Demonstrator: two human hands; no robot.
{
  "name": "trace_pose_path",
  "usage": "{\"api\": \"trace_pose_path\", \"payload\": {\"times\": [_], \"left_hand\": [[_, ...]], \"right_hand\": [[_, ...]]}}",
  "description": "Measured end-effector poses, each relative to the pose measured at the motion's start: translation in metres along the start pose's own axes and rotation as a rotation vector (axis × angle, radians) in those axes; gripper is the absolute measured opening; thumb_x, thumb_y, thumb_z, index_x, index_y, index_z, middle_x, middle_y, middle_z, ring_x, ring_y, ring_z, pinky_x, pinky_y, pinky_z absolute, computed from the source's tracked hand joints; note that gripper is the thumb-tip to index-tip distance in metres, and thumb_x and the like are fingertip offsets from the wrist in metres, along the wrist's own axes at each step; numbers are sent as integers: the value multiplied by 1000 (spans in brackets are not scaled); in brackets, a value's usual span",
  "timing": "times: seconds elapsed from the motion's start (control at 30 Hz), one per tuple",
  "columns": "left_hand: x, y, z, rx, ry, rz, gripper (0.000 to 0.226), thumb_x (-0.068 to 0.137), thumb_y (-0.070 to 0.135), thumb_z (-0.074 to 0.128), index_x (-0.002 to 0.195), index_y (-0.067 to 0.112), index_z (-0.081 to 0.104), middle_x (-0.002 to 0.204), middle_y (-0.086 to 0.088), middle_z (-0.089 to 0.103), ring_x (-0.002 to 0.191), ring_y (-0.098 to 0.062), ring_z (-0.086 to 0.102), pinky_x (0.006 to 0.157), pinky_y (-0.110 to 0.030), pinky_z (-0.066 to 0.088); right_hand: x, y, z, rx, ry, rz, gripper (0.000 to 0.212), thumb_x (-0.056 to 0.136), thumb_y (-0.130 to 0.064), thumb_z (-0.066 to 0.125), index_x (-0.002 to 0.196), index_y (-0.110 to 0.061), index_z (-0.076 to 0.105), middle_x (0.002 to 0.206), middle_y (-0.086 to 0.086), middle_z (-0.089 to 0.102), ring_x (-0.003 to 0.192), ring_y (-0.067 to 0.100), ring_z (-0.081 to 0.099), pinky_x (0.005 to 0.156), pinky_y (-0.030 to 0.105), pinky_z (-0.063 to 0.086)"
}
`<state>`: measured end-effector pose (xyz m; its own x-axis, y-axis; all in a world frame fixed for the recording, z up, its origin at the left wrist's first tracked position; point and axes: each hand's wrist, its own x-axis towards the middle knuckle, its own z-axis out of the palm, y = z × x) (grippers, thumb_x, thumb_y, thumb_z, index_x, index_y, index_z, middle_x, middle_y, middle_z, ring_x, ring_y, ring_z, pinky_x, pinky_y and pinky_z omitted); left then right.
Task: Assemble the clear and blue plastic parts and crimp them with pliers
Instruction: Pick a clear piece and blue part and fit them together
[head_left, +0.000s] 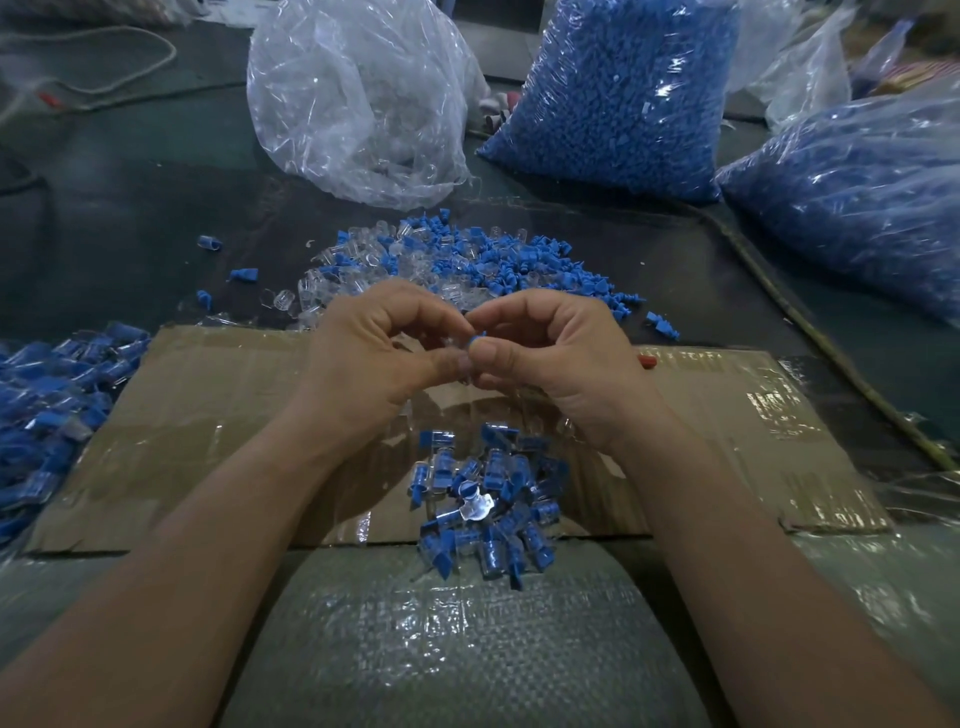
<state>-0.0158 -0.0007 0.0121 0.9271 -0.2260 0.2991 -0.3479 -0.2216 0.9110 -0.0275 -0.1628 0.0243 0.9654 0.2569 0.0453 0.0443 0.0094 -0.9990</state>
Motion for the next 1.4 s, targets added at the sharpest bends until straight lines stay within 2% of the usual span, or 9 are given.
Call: {"api": "trace_pose_path", "payload": {"times": [0.17,0.23,0.3,0.5,0.77,1.0,1.17,1.3,1.4], "left_hand": [[3,-1,-2,-292,-28,-169,18,74,-6,63,76,12,65,66,1,68,59,-10,64,57,-19,53],[4,-1,-4,-415,-60,-244,7,68,5,66,73,10,65,64,-3,68,57,-13,64,54,-21,54],[4,0,-5,-421,-79,-266,10,62,15,68,70,10,68,64,-6,69,57,-15,65,52,-21,53],[3,1,-1,-424,-23,-269,5,60,13,68,64,13,72,61,-8,68,54,-15,65,53,-20,53],[3,1,-1,-435,-35,-247,9,61,15,66,65,17,74,64,-5,69,57,-13,65,55,-18,52],[3,1,0,-442,-50,-280,15,58,9,69,73,10,68,68,-7,71,62,-16,68,55,-19,53],[3,0,1,-464,-37,-264,9,59,10,68,65,15,71,65,-6,70,59,-15,66,55,-18,53],[2,1,0,-458,-47,-253,8,58,12,67,66,15,70,64,-5,69,57,-14,66,54,-18,52],[3,1,1,-400,-45,-256,15,57,13,67,71,8,65,61,-4,68,55,-13,65,52,-18,53]], "right_hand": [[0,2,2,1,74,-49,27,58,-14,71,85,-10,65,73,2,70,69,16,66,65,28,57],[0,3,3,-39,112,-83,25,59,-14,71,81,-9,64,73,3,69,68,16,65,65,30,57],[1,3,3,-72,127,-119,22,60,-14,71,80,-7,65,72,1,69,68,13,66,62,25,56],[2,5,6,-130,140,-191,16,69,2,70,78,-11,67,67,-8,69,67,7,66,61,16,53],[0,3,6,-179,132,-229,19,70,5,70,78,-12,67,71,-10,67,69,3,66,62,13,51],[0,5,5,-190,136,-243,18,68,2,71,77,-12,66,68,-12,67,68,2,66,62,12,50],[0,5,6,-186,145,-267,15,61,-14,70,76,-14,66,67,-15,68,68,1,66,62,11,50],[1,8,6,-205,136,-276,16,65,-6,72,75,-17,66,70,-12,68,70,4,66,63,13,51],[2,11,5,-244,130,-286,22,68,-1,73,75,-21,67,83,-5,70,76,15,68,68,22,56]]}}
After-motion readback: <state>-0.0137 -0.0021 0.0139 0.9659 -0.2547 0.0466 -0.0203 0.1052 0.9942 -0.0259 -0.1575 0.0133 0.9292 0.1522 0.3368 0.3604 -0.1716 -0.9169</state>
